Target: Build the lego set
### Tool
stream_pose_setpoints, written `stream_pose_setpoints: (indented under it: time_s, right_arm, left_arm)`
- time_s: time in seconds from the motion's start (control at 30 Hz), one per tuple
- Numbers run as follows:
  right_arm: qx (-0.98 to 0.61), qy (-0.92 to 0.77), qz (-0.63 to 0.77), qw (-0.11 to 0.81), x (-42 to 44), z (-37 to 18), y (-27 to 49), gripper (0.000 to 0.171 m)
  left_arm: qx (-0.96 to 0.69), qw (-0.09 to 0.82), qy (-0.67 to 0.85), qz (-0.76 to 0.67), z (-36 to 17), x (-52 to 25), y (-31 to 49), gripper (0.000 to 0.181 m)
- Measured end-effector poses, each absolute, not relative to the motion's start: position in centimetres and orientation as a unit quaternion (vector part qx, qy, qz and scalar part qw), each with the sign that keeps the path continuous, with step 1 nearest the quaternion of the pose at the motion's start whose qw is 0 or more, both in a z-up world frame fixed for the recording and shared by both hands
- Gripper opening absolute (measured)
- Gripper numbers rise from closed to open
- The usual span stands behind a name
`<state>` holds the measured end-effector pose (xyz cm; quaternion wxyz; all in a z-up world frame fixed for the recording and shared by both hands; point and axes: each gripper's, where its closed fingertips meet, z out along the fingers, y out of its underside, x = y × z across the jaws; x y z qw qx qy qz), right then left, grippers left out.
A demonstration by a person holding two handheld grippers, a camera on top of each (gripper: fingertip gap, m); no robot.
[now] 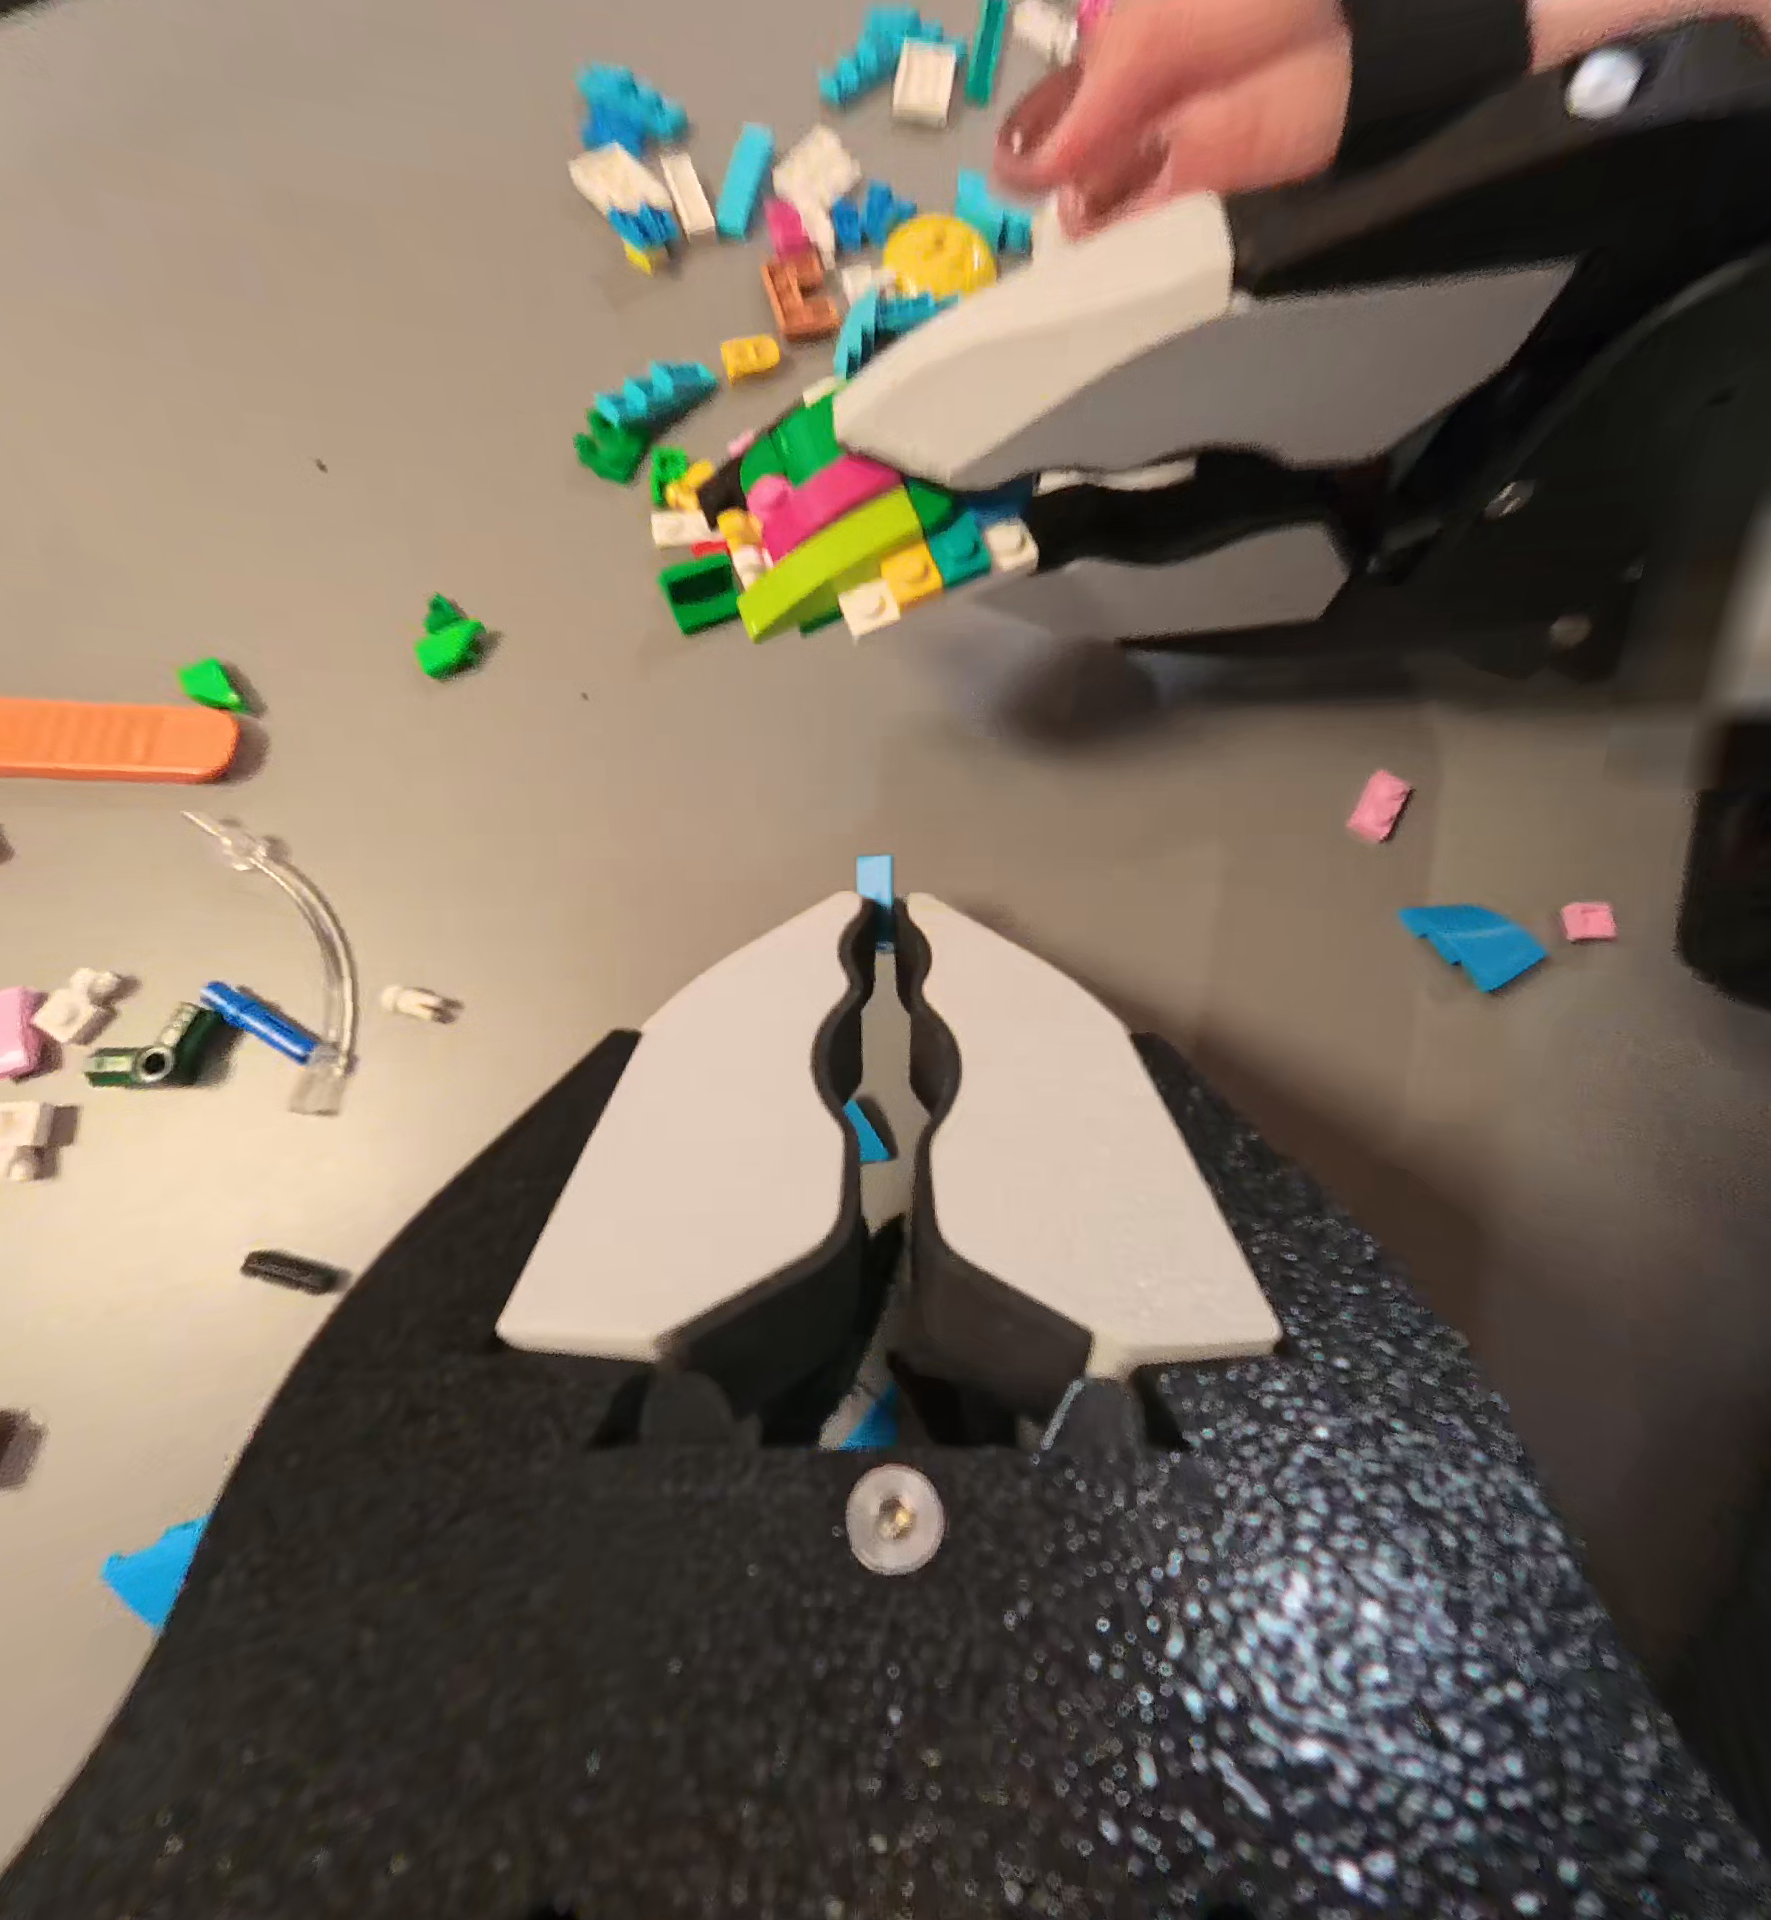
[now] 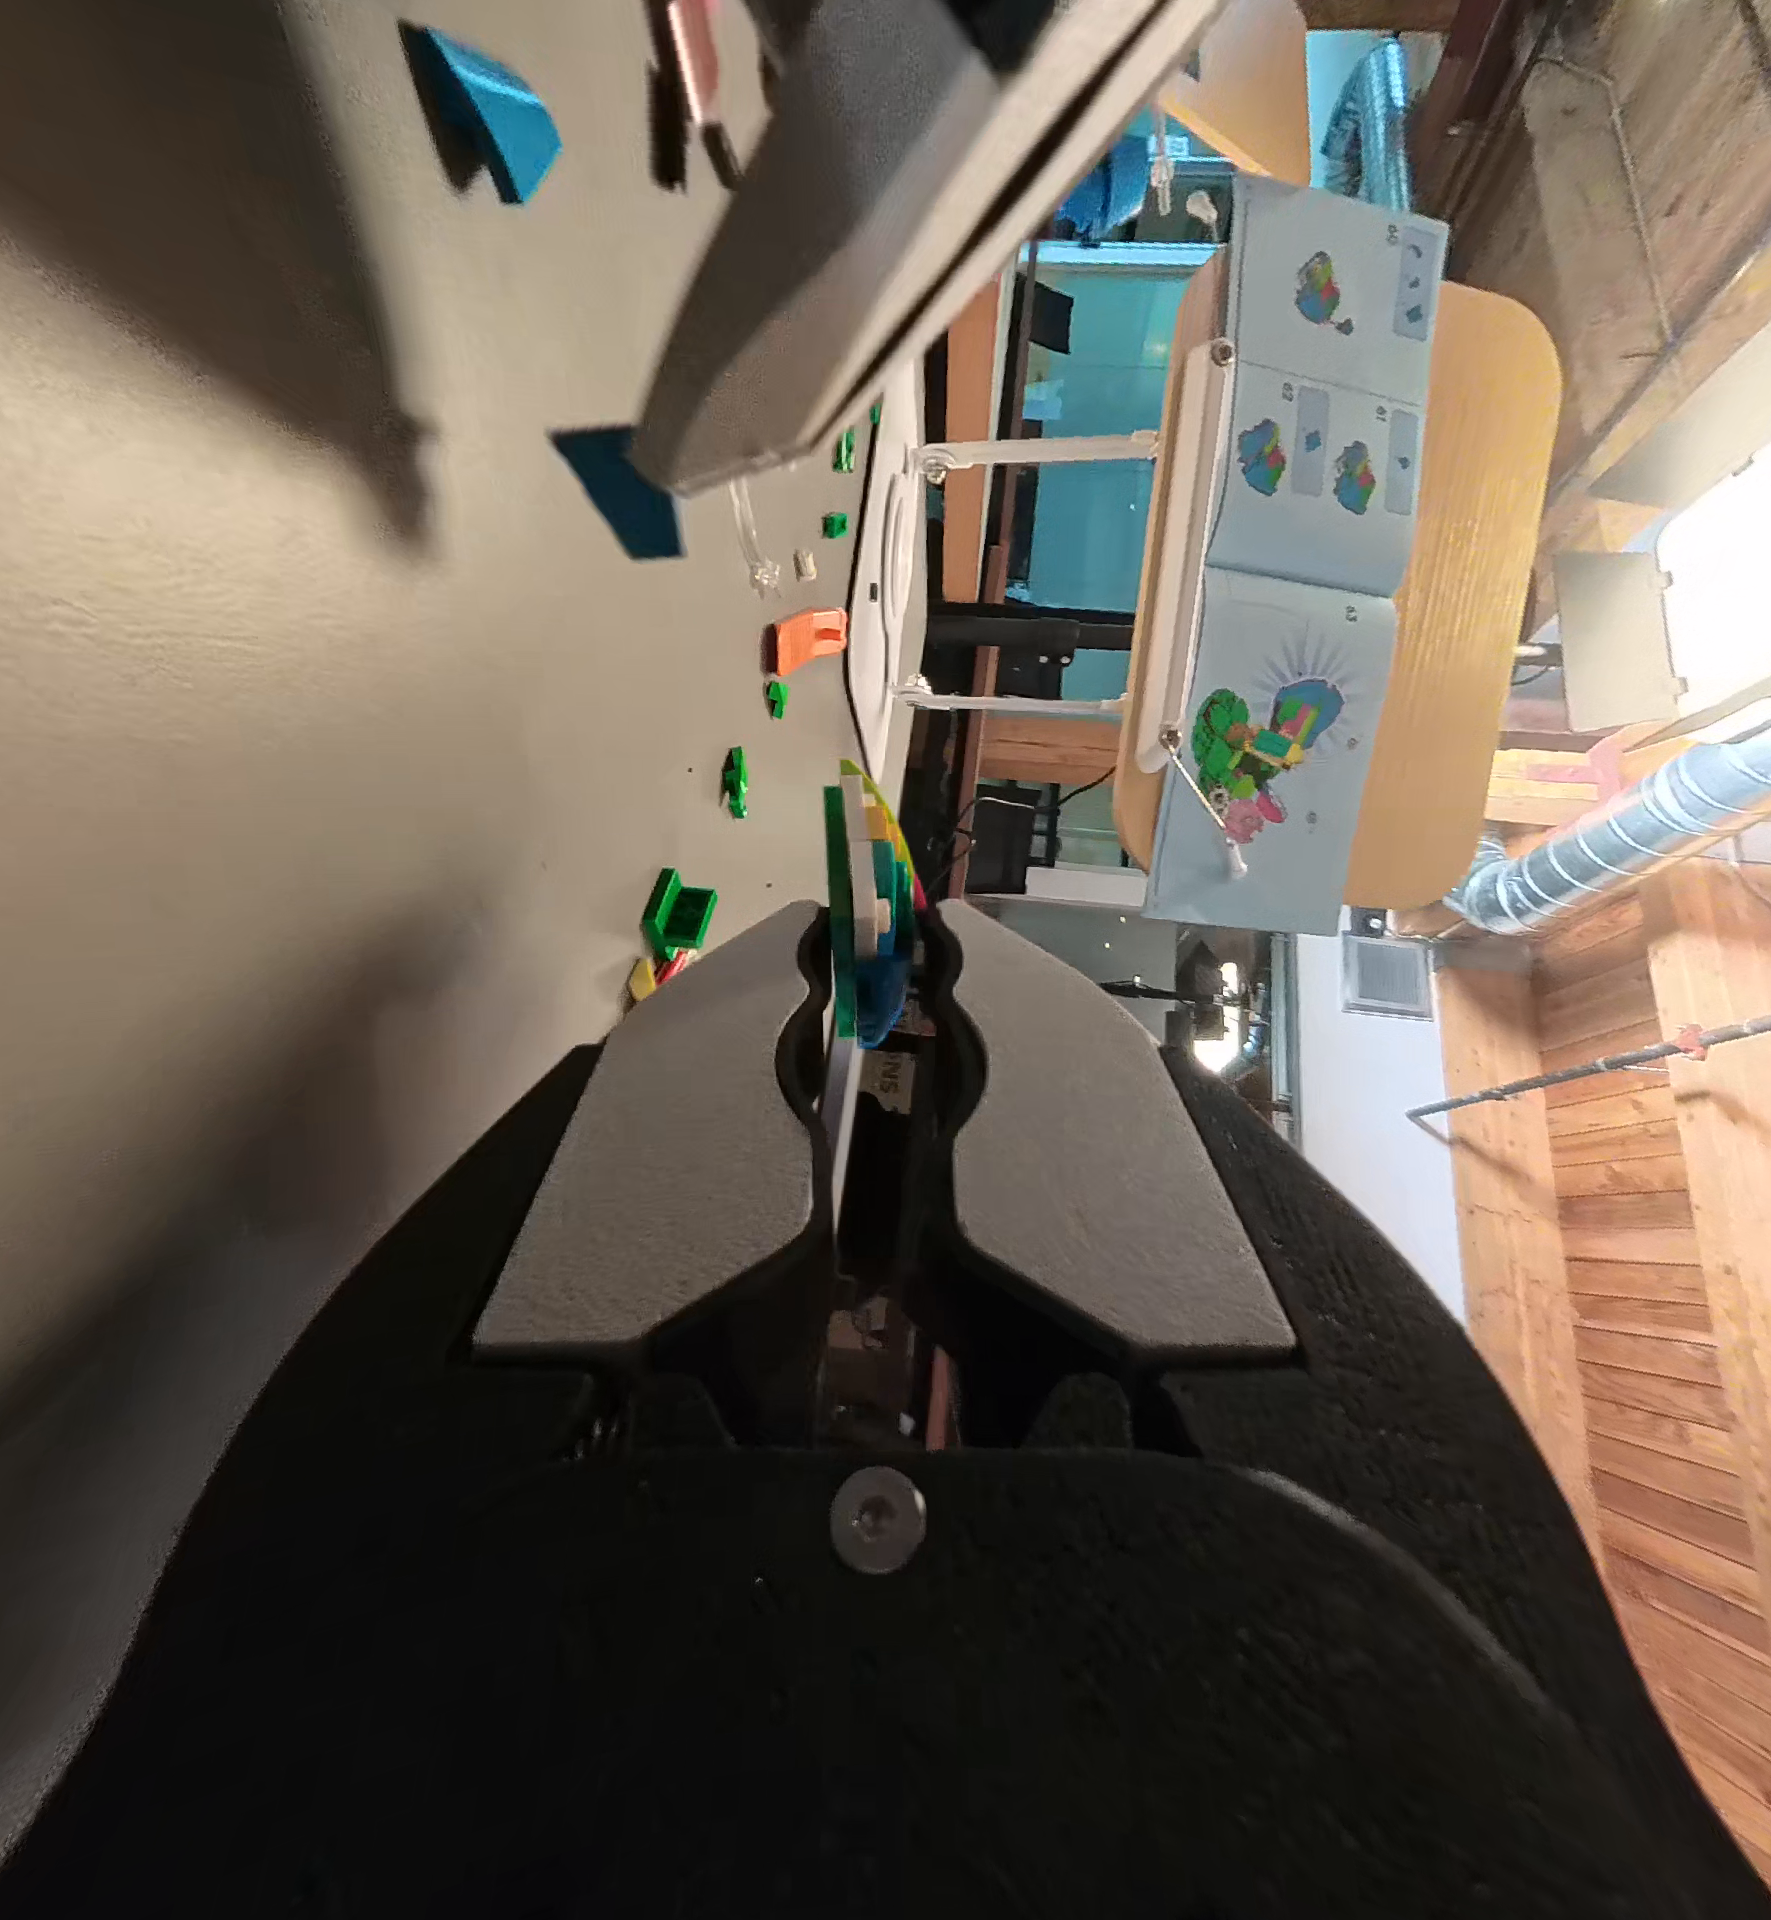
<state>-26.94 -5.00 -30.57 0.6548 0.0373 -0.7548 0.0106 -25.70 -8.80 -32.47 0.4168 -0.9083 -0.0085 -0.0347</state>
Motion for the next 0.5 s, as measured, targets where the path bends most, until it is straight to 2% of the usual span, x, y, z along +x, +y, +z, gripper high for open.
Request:
stream_pose_setpoints:
  time_s: [0.03,0.37,0.5]
  right_arm:
    - [0.038,-0.751,0.01,0.659,-27.0,-30.4,-5.1,0.014]
    - [0.043,-0.766,0.007,0.642,-27.1,-30.6,-5.9,0.015]
    - [0.024,-0.789,0.009,0.614,-27.3,-30.8,-6.5,0.015]
  left_arm:
    - [-0.903,0.428,-0.013,-0.037,-32.0,-25.8,-8.8,0.003]
    - [-0.881,0.471,-0.006,-0.031,-31.1,-26.8,-9.6,0.002]
    - [-0.857,0.511,0.041,0.051,-29.4,-27.5,-9.5,0.002]
